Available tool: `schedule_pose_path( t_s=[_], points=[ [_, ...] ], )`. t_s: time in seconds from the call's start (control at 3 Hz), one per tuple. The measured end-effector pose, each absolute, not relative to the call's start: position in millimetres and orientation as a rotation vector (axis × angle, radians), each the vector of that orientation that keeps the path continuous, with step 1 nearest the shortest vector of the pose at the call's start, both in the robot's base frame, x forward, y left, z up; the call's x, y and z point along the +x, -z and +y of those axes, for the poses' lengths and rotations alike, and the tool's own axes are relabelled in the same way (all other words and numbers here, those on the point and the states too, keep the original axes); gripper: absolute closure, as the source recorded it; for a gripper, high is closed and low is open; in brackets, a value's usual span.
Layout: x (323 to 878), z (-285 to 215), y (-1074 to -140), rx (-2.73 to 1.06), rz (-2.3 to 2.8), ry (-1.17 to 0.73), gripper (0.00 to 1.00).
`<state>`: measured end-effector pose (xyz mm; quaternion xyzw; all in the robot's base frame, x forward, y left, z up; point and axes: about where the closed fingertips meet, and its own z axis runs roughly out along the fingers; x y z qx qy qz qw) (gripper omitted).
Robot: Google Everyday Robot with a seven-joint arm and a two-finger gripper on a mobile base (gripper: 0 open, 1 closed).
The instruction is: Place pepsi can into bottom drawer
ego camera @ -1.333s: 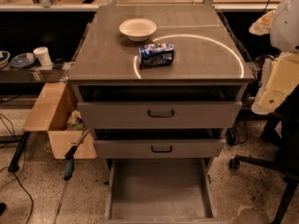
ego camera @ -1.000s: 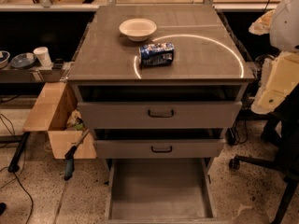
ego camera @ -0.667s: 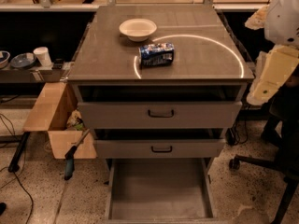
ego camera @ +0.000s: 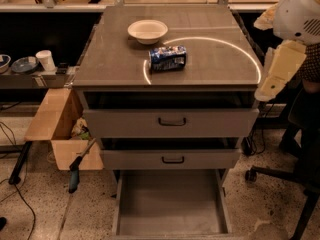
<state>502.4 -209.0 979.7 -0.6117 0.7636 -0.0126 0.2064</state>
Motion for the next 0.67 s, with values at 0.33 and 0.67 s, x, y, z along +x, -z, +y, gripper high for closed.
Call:
schedule_pose_path(
  t_s=[0.33,0.67],
  points=[
    [513,-206,-976,-1.702,2.123,0.003,0.00],
    [530,-195,-978,-1.721,2.087,-0.014,0.00]
  ],
)
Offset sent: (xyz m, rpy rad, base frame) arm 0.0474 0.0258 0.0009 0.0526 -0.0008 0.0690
